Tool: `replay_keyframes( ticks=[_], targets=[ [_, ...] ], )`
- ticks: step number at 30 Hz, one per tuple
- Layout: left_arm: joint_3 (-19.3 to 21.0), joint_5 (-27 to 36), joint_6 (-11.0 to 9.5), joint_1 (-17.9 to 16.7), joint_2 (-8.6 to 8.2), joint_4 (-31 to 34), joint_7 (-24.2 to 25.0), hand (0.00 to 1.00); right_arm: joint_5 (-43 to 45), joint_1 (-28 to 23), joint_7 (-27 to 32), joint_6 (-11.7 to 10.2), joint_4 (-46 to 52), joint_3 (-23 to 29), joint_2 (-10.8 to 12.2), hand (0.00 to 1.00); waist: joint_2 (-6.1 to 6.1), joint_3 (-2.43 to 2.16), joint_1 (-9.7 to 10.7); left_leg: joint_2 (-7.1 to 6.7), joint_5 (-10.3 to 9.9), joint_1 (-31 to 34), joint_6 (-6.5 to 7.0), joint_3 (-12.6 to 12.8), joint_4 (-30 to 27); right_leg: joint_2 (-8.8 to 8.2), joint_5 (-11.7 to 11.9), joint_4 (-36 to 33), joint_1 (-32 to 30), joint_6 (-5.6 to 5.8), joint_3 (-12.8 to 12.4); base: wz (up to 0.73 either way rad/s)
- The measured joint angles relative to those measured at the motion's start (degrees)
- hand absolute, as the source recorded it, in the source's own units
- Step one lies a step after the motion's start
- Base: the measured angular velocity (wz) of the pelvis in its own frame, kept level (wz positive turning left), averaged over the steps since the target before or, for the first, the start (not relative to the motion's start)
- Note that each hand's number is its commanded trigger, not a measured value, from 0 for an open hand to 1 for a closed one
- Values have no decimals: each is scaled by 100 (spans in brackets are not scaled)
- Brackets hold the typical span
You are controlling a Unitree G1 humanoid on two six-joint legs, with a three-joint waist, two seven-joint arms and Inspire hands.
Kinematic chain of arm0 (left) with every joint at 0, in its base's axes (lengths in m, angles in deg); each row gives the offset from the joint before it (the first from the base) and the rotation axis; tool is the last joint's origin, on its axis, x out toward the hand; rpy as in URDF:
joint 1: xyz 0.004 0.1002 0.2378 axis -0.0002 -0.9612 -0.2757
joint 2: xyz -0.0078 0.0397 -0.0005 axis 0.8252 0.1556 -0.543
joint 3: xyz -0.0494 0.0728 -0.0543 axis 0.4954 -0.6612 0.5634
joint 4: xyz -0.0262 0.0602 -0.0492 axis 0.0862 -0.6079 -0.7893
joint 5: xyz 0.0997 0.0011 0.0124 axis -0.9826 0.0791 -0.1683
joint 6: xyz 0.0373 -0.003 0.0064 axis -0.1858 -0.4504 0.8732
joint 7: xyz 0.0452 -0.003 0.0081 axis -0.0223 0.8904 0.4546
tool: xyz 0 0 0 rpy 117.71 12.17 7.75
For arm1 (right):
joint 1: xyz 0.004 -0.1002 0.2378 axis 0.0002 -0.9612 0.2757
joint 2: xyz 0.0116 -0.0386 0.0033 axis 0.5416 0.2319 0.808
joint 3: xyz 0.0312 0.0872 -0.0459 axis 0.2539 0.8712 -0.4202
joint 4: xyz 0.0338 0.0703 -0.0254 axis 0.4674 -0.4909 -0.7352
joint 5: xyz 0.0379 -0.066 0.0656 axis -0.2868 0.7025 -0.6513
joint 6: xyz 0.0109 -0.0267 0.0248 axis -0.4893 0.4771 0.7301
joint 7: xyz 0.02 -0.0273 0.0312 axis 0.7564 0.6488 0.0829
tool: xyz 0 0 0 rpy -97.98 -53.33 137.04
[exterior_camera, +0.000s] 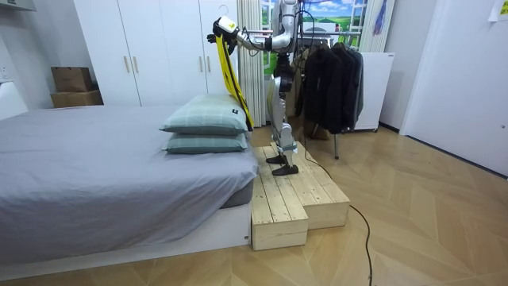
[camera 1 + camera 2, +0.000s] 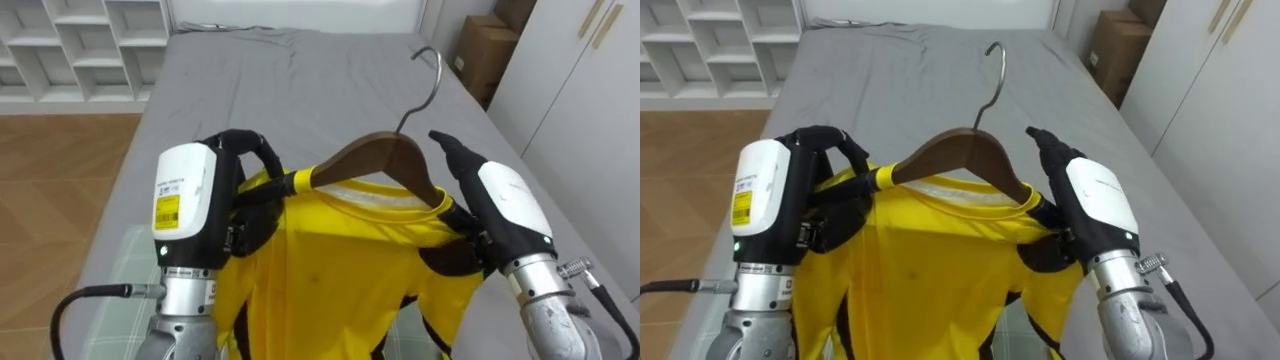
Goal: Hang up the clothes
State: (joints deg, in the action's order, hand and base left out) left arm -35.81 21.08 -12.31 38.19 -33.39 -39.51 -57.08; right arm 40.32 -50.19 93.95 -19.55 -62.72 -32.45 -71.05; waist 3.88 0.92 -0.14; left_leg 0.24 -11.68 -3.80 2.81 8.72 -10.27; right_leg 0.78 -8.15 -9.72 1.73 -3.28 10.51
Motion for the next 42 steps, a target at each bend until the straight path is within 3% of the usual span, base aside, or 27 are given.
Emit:
replay_keyframes(
  ticks=[5, 12, 18, 25, 42],
  targets=[
    [-28, 1, 0, 0, -33, -8, 14, 100, 293, 0, 225, -2, -61, -9, 31, 0, -65, 43, -10, -8, 0, 6, 0, -15, 0, -11, 0, 4, 17, 0, 47, 3],
    [-86, -2, 0, -1, -61, -8, 13, 100, 509, 36, 379, -58, -292, -27, 31, 0, -81, 51, -19, -10, 0, 13, 0, -45, -10, -10, 0, 21, 12, 0, 58, 0],
    [-84, -12, 1, 0, -32, -8, 19, 100, 673, 54, 512, -73, -527, -21, 32, 0, -87, 38, -33, -10, 0, 40, 0, -58, -20, -11, -1, 19, -20, 1, 61, 0],
    [-115, -139, 2, -1, 70, -8, 55, 100, 793, 55, 603, -74, -984, -25, 30, 0, -169, -33, -32, -9, 0, 93, -1, -85, -65, -17, 1, -6, -56, 0, 82, 0],
    [-182, -138, 9, -26, 207, -8, 373, 100, 768, 55, 628, -24, -1495, -140, 29, 0, -144, -33, -26, -14, 1, 19, -1, -81, -48, -18, 2, 17, 22, -3, 81, 0]
  ],
)
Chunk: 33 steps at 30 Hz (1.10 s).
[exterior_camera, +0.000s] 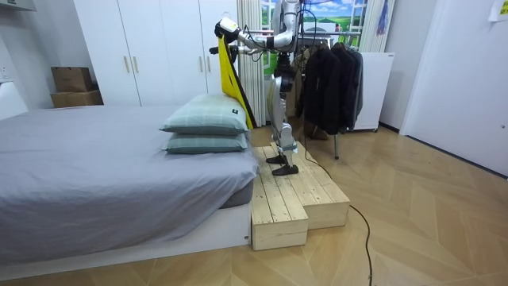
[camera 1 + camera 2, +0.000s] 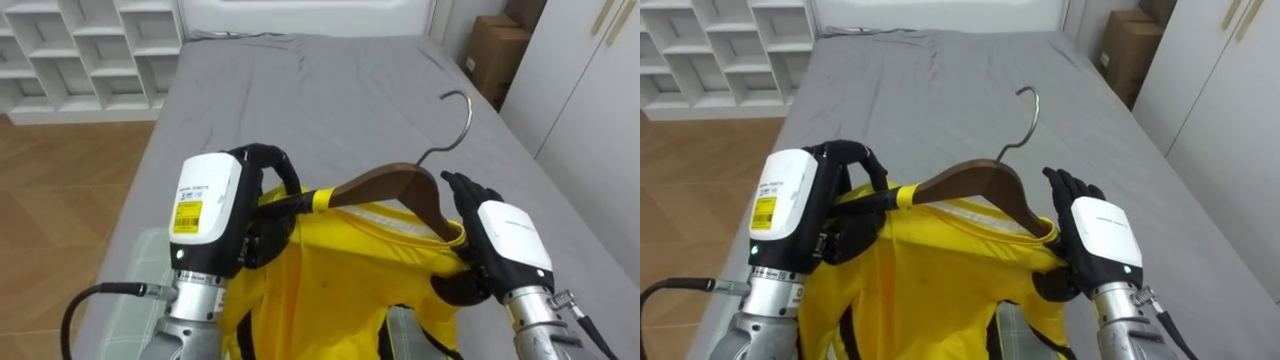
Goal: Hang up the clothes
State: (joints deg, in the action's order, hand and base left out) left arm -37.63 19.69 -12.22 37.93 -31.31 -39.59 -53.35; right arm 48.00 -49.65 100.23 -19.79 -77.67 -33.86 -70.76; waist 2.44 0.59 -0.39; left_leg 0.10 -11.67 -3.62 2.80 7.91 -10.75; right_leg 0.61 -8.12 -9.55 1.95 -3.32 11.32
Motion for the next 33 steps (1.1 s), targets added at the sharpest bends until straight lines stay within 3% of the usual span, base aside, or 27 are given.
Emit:
replay_keyframes(
  ticks=[1, 2, 3, 14, 27, 33],
  targets=[
    [-7, 0, 0, 0, 8, 0, 1, 100, -5, 3, 71, -7, -63, -33, -1, 0, 7, -2, 3, 0, 0, -3, 0, 1, 1, 0, 0, 0, 3, 0, -1, 0],
    [-8, -8, 0, 0, 22, 0, 4, 100, -7, 3, 136, -9, -112, -68, 0, 58, 10, 0, 1, 0, 0, -6, 0, 1, 3, 1, 0, 0, 7, 0, 0, 0],
    [-7, -21, 0, 0, 29, 0, 4, 100, -5, 3, 168, -11, -136, -85, 0, 100, 10, 0, -2, 0, 0, -6, 0, 0, 3, 1, 0, 0, 8, 0, 0, 0],
    [-55, -100, -3, 0, 30, 0, -1, 100, 0, 6, 545, -97, -485, -111, 1, 100, 9, 0, -11, -1, 0, -14, 0, -1, 1, 2, 0, 0, 17, 0, 0, 0],
    [-27, -98, -3, 0, 22, 0, -26, 100, -104, 6, 497, -89, -484, -95, 3, 100, 27, 10, 2, -1, 0, -14, 0, -4, 13, 5, 0, 44, 26, 0, -3, 0],
    [39, -18, -3, 1, -34, 0, -19, 100, -138, 6, 351, -264, -484, -98, 1, 100, 49, 21, 18, 0, 0, -7, 0, -4, 28, 10, 0, 66, 21, 0, -7, 0]
  ],
)
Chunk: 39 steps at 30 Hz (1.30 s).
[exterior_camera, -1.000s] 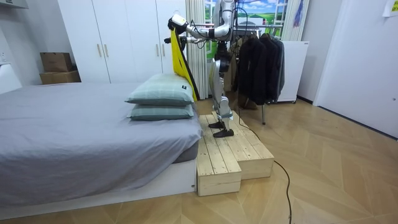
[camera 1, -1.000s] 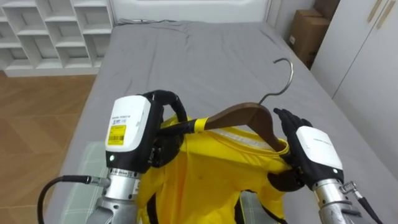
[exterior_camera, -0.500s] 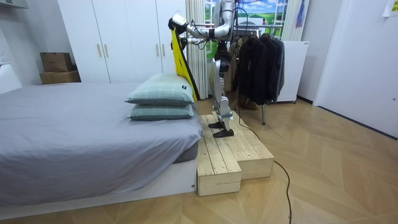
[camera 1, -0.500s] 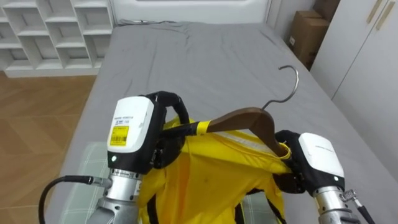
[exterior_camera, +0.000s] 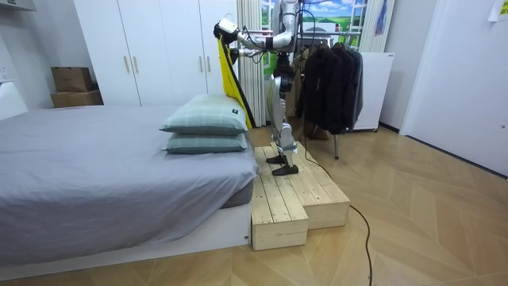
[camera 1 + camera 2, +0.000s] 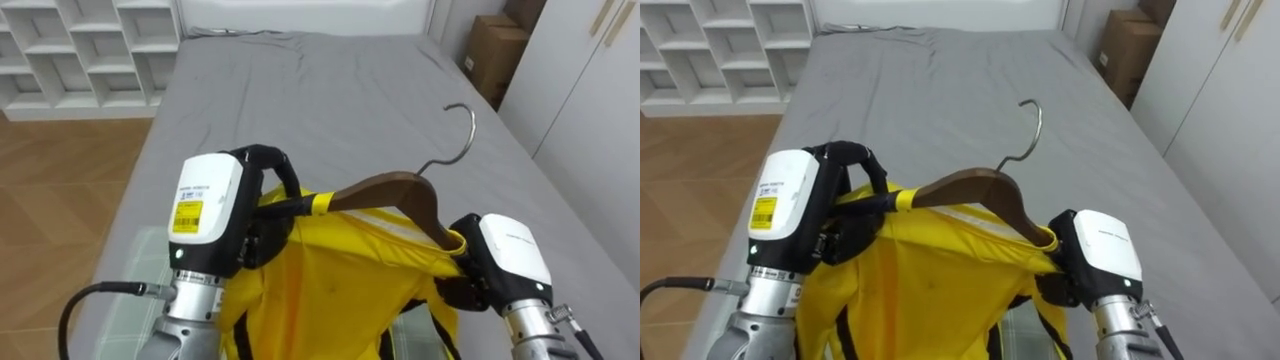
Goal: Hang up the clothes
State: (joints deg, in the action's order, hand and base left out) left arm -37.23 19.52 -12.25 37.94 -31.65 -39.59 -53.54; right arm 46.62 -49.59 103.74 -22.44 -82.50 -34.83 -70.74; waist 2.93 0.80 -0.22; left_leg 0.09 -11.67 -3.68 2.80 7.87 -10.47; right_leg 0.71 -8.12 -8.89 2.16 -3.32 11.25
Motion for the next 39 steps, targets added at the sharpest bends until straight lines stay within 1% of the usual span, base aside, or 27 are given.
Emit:
replay_keyframes(
  ticks=[18, 19, 21, 23, 24, 29, 31, 36, 39],
  targets=[
    [74, 18, 1, 0, 1, 0, 53, 100, -49, 0, -230, -22, 20, 3, 31, 100, 15, -5, 5, 4, 0, 4, 0, -3, 23, 9, 0, 9, -10, 0, -6, 0],
    [83, 17, 1, 0, 2, 0, 53, 98, -115, 0, -287, -23, 34, 3, 31, 100, 22, -9, 6, 4, 0, 4, 0, -4, 22, 8, 0, 9, -9, 0, -5, 0],
    [94, 17, 1, 0, 2, 0, 52, 85, -185, 0, -351, -26, 40, 3, 31, 100, 38, -20, 6, 4, 0, 4, 0, -8, 22, 9, 1, 11, -8, 0, -2, 0],
    [95, 16, 1, 0, 24, 1, 51, 52, -264, 0, -441, -38, 41, 2, 29, 100, 52, -33, 0, 6, 0, 6, 0, -9, 22, 13, 1, 11, -8, 0, -5, 0],
    [103, 22, 0, 1, 23, 3, 47, 0, -303, 0, -499, -46, 49, 1, 25, 100, 52, -36, 0, 6, 0, 11, 0, -9, 20, 13, 1, 11, -11, 0, -4, 0],
    [150, 85, -1, 0, -46, 138, 15, 0, -492, -9, -795, -58, 85, 3, 22, 100, 45, -42, 12, 7, 0, 13, 0, -10, 21, 12, 1, 11, -13, 0, -2, 0],
    [181, 170, -2, 0, -74, 165, 21, 0, -540, -35, -904, -57, 158, 13, 20, 100, 35, -52, 31, 7, 0, 8, 0, -8, 23, 11, 2, 9, -11, 0, -5, 0],
    [192, 426, -1, 0, -28, 165, 78, 0, -753, -43, -1166, -47, 233, 15, 2, 100, 30, -63, 152, 12, 0, -9, 0, -9, 22, 12, 5, 5, 9, -4, -4, 0],
    [196, 525, 1, -1, -23, 164, 176, 0, -901, -125, -1372, 50, 403, 35, -55, 100, 30, -66, 214, 12, 0, -11, 0, -8, 19, 10, 8, -2, 10, -6, 0, 0]
  ],
)
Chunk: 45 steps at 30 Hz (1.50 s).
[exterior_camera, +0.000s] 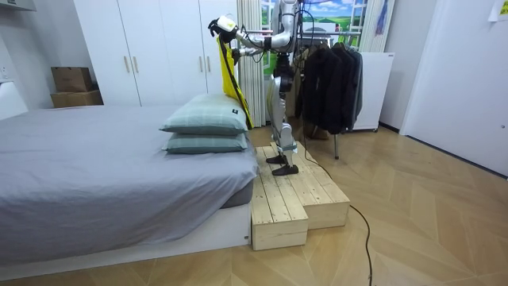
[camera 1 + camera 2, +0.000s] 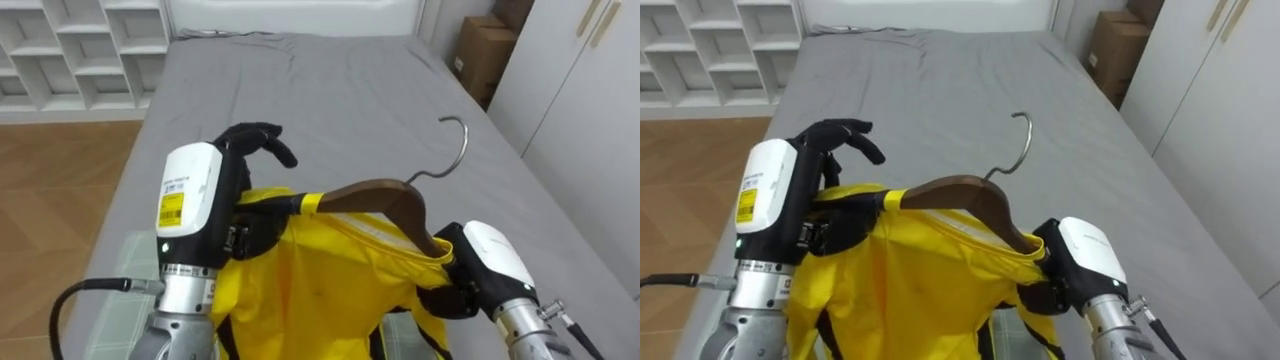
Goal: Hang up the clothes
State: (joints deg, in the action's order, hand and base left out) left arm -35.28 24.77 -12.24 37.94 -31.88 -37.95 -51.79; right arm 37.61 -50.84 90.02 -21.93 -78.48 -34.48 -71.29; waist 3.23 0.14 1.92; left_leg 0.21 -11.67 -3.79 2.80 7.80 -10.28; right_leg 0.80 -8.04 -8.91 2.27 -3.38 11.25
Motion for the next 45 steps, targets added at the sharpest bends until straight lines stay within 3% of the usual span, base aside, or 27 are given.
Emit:
replay_keyframes(
  ticks=[6, 9, 15, 22, 31, 37, 45],
  targets=[
    [-1, 194, 0, -187, 13, -2, 96, 0, -218, -149, -314, 27, 70, 53, -22, 100, 16, -8, 123, -2, 0, -90, 0, 6, 30, 3, 0, 9, 83, 0, -3, 0],
    [-7, 192, -1, -290, -86, -40, 105, 0, -219, -170, -474, 49, 70, 217, -22, 100, 26, -11, 138, -6, 0, -93, 0, 18, 29, 1, 0, 7, 79, 0, -10, -1],
    [-20, 209, -2, -636, -92, -41, 116, 0, -213, -413, -688, 118, 199, 243, 3, 100, 114, -23, 233, 4, 0, -138, -1, 86, 65, 14, 0, 16, 88, 0, -53, -4],
    [-19, 410, -1, -652, -109, -77, 171, 0, -219, -723, -721, 150, 614, 356, 13, 100, 260, 4, 259, 10, -1, -175, 0, 151, 95, 31, 1, 9, 86, 1, -151, -6],
    [-17, 428, -1, -652, -134, -85, 261, 0, -204, -786, -720, 146, 707, 503, 56, 100, 249, 8, 289, 9, -2, -182, 0, 165, 149, 36, 4, 14, 73, 7, -166, 0],
    [-18, 431, 1, -652, -149, -175, 487, 0, -206, -787, -720, 144, 714, 648, 54, 100, 175, 55, 293, 6, -4, -141, 1, 166, 169, 36, 4, 25, 49, 7, -173, 0],
    [-56, 662, 49, -651, -154, -174, 920, 0, -192, -780, -720, 269, 719, 770, 47, 100, 104, 23, 386, 8, -4, -168, 0, 166, 150, 35, 4, 22, 51, 7, -173, 0]
  ],
)
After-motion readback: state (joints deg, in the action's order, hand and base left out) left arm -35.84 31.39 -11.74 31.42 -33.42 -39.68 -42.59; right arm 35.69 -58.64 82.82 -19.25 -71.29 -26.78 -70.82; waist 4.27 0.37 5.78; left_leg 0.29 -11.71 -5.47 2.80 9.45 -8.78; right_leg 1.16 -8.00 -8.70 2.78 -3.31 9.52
